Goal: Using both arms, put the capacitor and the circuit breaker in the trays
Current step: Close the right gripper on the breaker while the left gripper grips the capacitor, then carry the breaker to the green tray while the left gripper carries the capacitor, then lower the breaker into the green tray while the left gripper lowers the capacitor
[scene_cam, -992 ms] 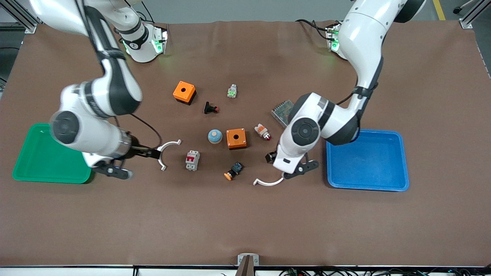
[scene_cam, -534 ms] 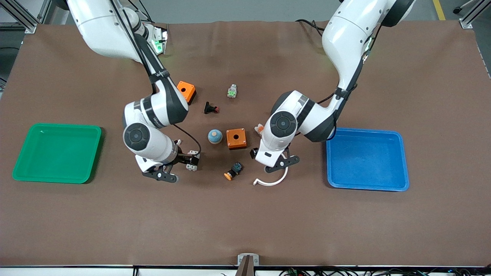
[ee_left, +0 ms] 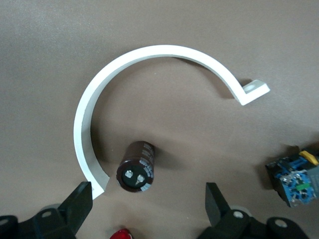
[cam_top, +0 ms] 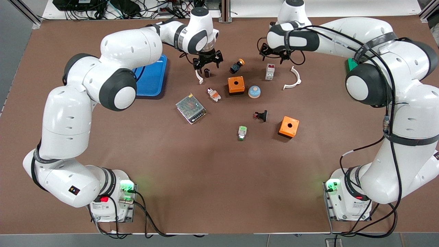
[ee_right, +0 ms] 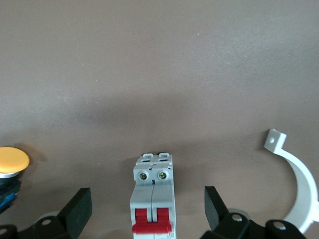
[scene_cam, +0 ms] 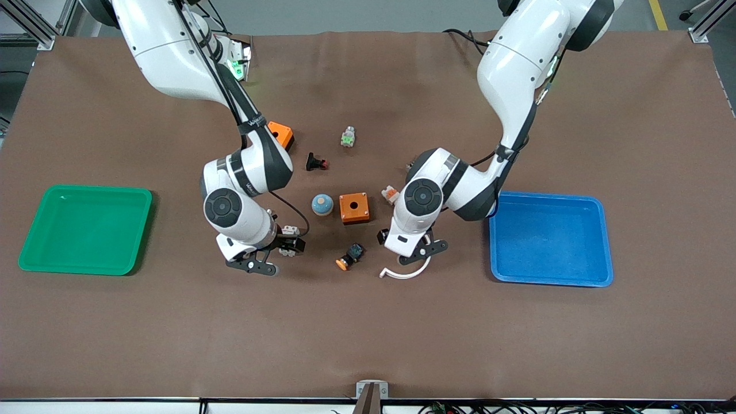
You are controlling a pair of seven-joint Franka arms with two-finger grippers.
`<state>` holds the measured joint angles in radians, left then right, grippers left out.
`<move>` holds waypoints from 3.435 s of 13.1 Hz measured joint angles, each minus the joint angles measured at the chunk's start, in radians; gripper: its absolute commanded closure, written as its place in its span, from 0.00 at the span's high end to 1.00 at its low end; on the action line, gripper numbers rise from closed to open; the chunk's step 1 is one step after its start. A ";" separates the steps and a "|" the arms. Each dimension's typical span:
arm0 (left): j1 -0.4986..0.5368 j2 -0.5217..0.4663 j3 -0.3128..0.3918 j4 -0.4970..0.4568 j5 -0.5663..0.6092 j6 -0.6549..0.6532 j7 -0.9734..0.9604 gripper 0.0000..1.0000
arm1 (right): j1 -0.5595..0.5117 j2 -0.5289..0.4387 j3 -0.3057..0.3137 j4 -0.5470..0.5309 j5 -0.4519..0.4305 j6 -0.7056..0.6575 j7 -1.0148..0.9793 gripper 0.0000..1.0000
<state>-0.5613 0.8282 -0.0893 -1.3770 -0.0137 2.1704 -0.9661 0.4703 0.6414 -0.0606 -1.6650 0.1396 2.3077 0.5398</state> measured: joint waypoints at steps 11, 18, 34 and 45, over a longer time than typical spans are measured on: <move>0.004 0.010 0.001 -0.032 0.020 0.011 -0.014 0.43 | 0.032 0.002 -0.001 -0.089 -0.048 0.078 0.001 0.38; 0.007 0.010 0.001 -0.031 0.021 0.018 -0.021 0.22 | 0.022 -0.005 -0.024 -0.071 -0.048 0.033 0.002 0.00; 0.250 -0.213 0.001 -0.179 0.022 -0.207 0.160 0.22 | -0.791 -0.194 -0.054 -0.106 -0.106 -0.192 -0.874 0.00; 0.527 -0.345 0.000 -0.512 0.098 -0.018 0.608 0.22 | -0.866 -0.104 -0.044 -0.210 -0.106 0.072 -0.984 0.00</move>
<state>-0.0345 0.4832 -0.0889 -1.8886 0.0841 2.1525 -0.3581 -0.3955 0.5375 -0.1043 -1.8745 0.0336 2.3799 -0.4441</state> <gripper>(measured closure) 0.665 0.604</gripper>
